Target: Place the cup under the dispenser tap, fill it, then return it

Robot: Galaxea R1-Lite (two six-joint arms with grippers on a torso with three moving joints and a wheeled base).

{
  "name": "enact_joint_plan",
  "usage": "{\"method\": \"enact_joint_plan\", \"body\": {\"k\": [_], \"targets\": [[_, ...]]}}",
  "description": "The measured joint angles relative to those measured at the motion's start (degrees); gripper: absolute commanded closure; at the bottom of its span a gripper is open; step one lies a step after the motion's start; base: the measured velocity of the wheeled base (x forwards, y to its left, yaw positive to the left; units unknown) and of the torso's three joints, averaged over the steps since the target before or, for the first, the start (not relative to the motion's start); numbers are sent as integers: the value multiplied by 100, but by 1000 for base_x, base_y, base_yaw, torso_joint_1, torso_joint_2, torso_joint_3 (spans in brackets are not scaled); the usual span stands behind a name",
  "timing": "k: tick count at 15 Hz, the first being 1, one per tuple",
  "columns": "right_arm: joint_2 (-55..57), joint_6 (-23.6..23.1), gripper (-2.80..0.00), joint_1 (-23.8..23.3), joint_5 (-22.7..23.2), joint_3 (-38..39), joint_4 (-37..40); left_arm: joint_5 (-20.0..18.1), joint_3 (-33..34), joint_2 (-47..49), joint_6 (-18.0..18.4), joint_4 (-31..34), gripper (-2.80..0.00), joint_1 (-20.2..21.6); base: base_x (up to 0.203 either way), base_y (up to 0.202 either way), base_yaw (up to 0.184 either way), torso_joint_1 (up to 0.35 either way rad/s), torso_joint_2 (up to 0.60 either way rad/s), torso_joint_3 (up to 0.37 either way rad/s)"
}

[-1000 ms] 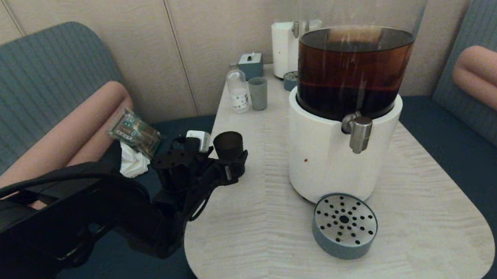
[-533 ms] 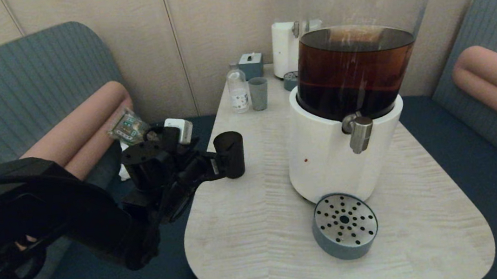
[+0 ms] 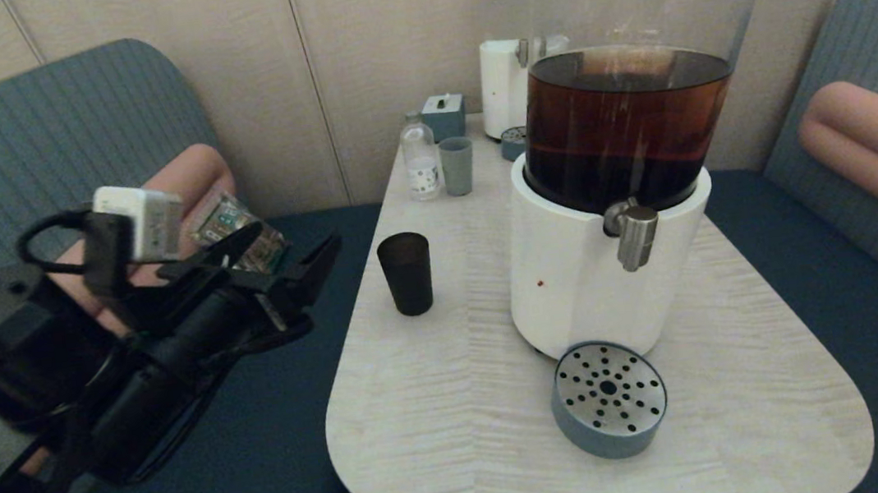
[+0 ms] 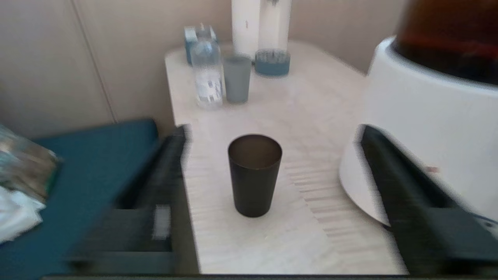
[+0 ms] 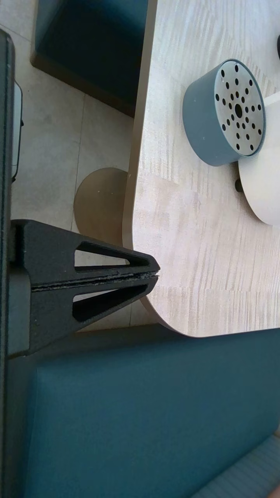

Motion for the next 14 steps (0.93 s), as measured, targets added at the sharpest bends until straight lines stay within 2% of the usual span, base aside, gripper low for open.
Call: {"method": "enact_joint_plan", "body": {"k": [3, 6, 8, 11, 14], "targets": [[0, -1, 0, 2, 0, 0, 0, 2, 653, -955, 67, -11, 0, 41, 0, 0, 0, 0, 0, 0], [0, -1, 0, 3, 0, 1, 0, -2, 982, -1701, 288, -11, 0, 216, 0, 0, 0, 0, 0, 0], [0, -1, 0, 2, 0, 1, 0, -9, 1123, -2210, 464, 44, 0, 604, 0, 0, 0, 0, 0, 0], [0, -1, 0, 2, 0, 0, 0, -91, 1425, -3152, 509, 333, 0, 1188, 0, 0, 0, 0, 0, 0], [0, -1, 0, 2, -1, 0, 0, -161, 1855, -4401, 515, 781, 0, 1524, 0, 0, 0, 0, 0, 0]]}}
